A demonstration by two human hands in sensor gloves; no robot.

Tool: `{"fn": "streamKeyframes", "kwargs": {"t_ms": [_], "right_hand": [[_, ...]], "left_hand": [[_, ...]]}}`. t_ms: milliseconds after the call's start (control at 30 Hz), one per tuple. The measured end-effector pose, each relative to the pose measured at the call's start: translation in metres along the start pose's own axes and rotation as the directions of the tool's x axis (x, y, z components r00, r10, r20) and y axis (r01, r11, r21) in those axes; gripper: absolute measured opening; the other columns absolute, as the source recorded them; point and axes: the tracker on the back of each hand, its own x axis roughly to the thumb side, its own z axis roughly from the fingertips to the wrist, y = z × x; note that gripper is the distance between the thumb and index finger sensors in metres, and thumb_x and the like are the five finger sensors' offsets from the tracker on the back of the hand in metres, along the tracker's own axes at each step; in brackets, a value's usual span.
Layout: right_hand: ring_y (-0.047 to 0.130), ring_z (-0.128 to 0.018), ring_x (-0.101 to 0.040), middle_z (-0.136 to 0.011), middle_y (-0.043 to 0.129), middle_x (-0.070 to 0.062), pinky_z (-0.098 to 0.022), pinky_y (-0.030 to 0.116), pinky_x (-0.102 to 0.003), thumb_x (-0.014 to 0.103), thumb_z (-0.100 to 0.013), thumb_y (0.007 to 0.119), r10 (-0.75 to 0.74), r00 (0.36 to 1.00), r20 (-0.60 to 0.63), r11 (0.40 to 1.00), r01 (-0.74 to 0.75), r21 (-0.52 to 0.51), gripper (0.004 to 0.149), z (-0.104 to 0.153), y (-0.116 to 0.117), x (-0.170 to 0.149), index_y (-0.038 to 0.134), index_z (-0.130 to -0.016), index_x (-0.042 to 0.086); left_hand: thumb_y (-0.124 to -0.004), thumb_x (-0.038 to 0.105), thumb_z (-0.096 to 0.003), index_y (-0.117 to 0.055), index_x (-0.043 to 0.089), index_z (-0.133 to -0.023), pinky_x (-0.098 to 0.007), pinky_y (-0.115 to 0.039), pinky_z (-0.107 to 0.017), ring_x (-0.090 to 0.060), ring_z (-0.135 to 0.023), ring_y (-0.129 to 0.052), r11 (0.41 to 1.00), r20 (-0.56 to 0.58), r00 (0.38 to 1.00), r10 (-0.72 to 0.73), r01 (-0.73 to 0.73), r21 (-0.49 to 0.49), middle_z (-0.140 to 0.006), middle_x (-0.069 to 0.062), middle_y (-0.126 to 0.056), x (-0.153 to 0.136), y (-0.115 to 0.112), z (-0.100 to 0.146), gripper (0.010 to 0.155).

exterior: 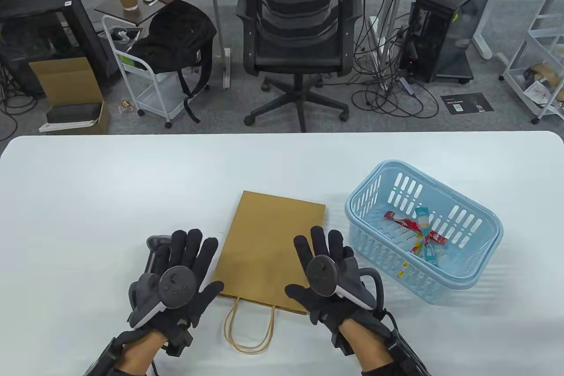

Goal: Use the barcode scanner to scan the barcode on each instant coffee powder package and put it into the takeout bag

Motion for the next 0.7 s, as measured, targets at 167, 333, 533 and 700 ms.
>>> {"fn": "streamKeyframes", "kwargs": {"t_ms": [167, 333, 533, 700], "right_hand": [[0.012, -0.112, -0.045, -0.122, -0.002, -0.005, -0.082, 0.03, -0.062, 0.07, -0.046, 0.072, -0.035, 0.999, -0.006, 0.998, 0.034, -0.044, 0.092, -0.001, -0.003, -0.007, 0.01, -0.109, 0.046], [0.011, -0.111, -0.045, -0.122, -0.001, -0.005, -0.082, 0.029, -0.062, 0.06, -0.05, 0.073, 0.008, 0.998, -0.061, 0.998, -0.012, -0.06, 0.084, -0.002, -0.004, -0.014, 0.012, -0.108, 0.053], [0.005, -0.11, -0.044, -0.12, -0.003, -0.005, -0.082, 0.025, -0.063, 0.047, -0.051, 0.077, 0.122, 0.981, -0.152, 0.993, -0.121, 0.017, 0.084, -0.004, -0.001, -0.019, 0.015, -0.107, 0.053], [0.004, -0.11, -0.044, -0.12, -0.004, -0.005, -0.082, 0.024, -0.063, 0.043, -0.05, 0.078, 0.152, 0.973, -0.171, 0.986, -0.138, 0.092, 0.086, -0.005, 0.004, -0.019, 0.014, -0.106, 0.053]], "left_hand": [[-0.07, 0.067, -0.041, -0.016, 0.047, -0.109, -0.049, -0.007, -0.082, -0.018, -0.113, 0.005, 1.0, 0.028, 1.0, 0.002, -0.003, 0.002, -0.122, 0.012, -0.008, 0.004, 0.001, 0.001, 0.089], [-0.07, 0.067, -0.0408, -0.016, 0.047, -0.109, -0.049, -0.008, -0.082, -0.018, -0.114, 0.004, 0.999, 0.038, 0.999, 0.036, -0.036, 0.018, -0.122, 0.013, -0.008, 0.003, 0.004, 0.002, 0.089], [-0.07, 0.067, -0.0408, -0.016, 0.048, -0.108, -0.049, -0.01, -0.083, -0.018, -0.114, 0.003, 0.997, 0.036, 0.998, 0.054, -0.056, 0.048, -0.123, 0.013, -0.009, 0.0, 0.011, 0.004, 0.089], [-0.07, 0.067, -0.0408, -0.016, 0.048, -0.108, -0.049, -0.01, -0.083, -0.018, -0.114, 0.003, 0.998, 0.036, 0.998, 0.047, -0.049, 0.038, -0.123, 0.013, -0.009, 0.0, 0.01, 0.003, 0.089]]}}
